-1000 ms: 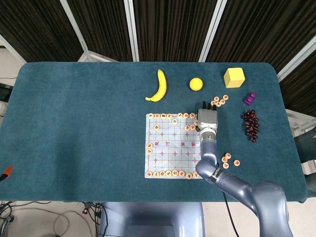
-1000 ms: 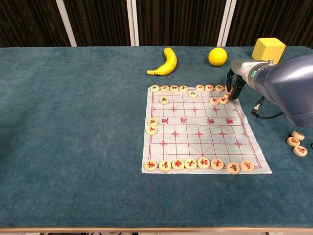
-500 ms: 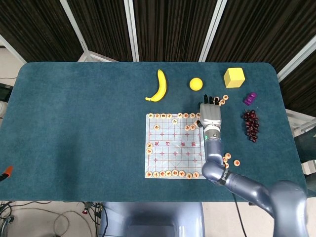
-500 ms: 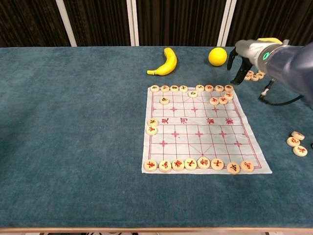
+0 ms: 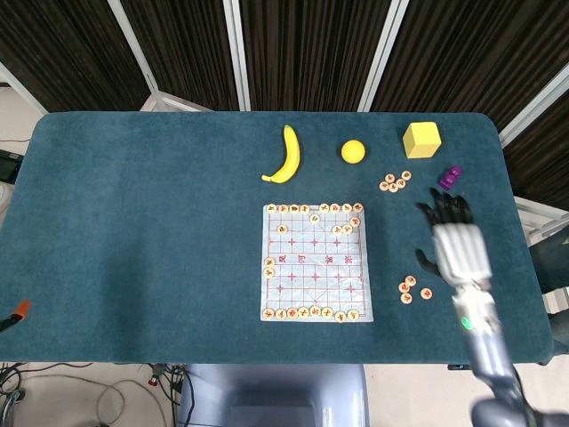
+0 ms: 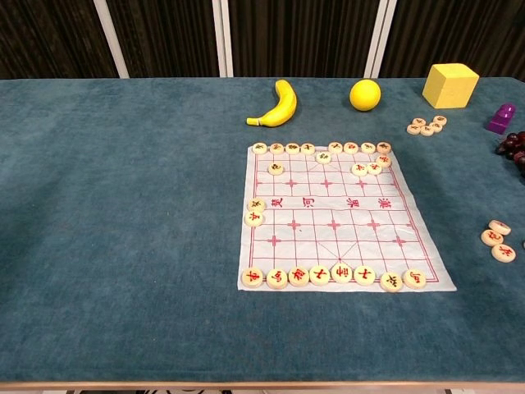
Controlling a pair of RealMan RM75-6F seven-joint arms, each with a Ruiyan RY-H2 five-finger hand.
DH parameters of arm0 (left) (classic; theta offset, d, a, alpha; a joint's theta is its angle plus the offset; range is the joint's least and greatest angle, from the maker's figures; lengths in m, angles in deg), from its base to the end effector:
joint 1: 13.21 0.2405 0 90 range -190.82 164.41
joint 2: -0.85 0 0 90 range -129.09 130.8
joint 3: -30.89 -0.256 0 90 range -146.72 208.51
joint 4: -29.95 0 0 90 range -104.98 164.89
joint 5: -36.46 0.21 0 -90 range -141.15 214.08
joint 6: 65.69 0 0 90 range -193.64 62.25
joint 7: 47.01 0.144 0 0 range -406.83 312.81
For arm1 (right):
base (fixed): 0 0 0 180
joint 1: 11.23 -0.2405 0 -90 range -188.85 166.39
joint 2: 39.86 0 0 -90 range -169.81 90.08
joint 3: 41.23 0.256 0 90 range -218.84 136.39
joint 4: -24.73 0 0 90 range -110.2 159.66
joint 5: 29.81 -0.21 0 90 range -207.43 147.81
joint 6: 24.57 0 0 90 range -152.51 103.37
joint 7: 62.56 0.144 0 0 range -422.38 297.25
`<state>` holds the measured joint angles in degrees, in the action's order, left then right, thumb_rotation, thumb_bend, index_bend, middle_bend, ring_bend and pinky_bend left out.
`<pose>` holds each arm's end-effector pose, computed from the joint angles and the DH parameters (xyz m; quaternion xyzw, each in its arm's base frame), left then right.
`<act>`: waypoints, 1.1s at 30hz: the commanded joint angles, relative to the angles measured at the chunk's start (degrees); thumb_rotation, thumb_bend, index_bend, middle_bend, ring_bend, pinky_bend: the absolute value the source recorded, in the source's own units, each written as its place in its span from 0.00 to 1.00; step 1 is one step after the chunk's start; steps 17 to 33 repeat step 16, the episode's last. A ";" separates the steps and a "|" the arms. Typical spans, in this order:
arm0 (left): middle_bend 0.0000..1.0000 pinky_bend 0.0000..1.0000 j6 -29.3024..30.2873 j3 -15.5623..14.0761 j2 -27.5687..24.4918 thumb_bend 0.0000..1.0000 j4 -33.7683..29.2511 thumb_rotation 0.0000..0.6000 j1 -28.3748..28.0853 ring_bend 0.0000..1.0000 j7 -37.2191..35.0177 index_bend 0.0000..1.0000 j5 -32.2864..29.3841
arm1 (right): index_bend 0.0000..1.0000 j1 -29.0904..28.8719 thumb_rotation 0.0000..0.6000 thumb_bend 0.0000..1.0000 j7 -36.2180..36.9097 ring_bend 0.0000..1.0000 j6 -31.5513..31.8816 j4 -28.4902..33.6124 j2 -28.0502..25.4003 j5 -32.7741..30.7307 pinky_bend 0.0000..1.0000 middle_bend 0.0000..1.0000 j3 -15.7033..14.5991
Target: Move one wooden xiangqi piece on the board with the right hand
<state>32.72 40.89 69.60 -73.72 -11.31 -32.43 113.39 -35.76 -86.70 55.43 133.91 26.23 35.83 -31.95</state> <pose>-0.2911 0.1603 0.1754 -0.4430 -0.3731 -0.4019 0.7093 -0.2056 -0.2767 0.1368 0.6093 -0.3614 0.3964 0.5840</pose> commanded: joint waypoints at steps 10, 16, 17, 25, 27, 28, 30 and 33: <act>0.00 0.06 -1.92 0.37 -0.83 0.03 0.52 1.00 -0.33 0.00 -1.04 0.02 -1.89 | 0.15 17.99 1.00 0.37 11.25 0.00 16.26 -12.18 2.56 19.59 0.04 0.00 -12.28; 0.00 0.06 -2.83 0.15 -1.23 0.03 -0.04 1.00 -0.47 0.00 -0.31 0.02 -2.75 | 0.14 18.38 1.00 0.37 10.73 0.00 15.49 -13.57 2.48 19.70 0.04 0.00 -11.07; 0.00 0.06 -2.83 0.15 -1.23 0.03 -0.04 1.00 -0.47 0.00 -0.31 0.02 -2.75 | 0.14 18.38 1.00 0.37 10.73 0.00 15.49 -13.57 2.48 19.70 0.04 0.00 -11.07; 0.00 0.06 -2.83 0.15 -1.23 0.03 -0.04 1.00 -0.47 0.00 -0.31 0.02 -2.75 | 0.14 18.38 1.00 0.37 10.73 0.00 15.49 -13.57 2.48 19.70 0.04 0.00 -11.07; 0.00 0.06 -2.83 0.15 -1.23 0.03 -0.04 1.00 -0.47 0.00 -0.31 0.02 -2.75 | 0.14 18.38 1.00 0.37 10.73 0.00 15.49 -13.57 2.48 19.70 0.04 0.00 -11.07; 0.00 0.06 -2.83 0.15 -1.23 0.03 -0.04 1.00 -0.47 0.00 -0.31 0.02 -2.75 | 0.14 18.38 1.00 0.37 10.73 0.00 15.49 -13.57 2.48 19.70 0.04 0.00 -11.07; 0.00 0.06 -2.83 0.15 -1.23 0.03 -0.04 1.00 -0.47 0.00 -0.31 0.02 -2.75 | 0.14 18.38 1.00 0.37 10.73 0.00 15.49 -13.57 2.48 19.70 0.04 0.00 -11.07; 0.00 0.06 -2.83 0.15 -1.23 0.03 -0.04 1.00 -0.47 0.00 -0.31 0.02 -2.75 | 0.14 18.38 1.00 0.37 10.73 0.00 15.49 -13.57 2.48 19.70 0.04 0.00 -11.07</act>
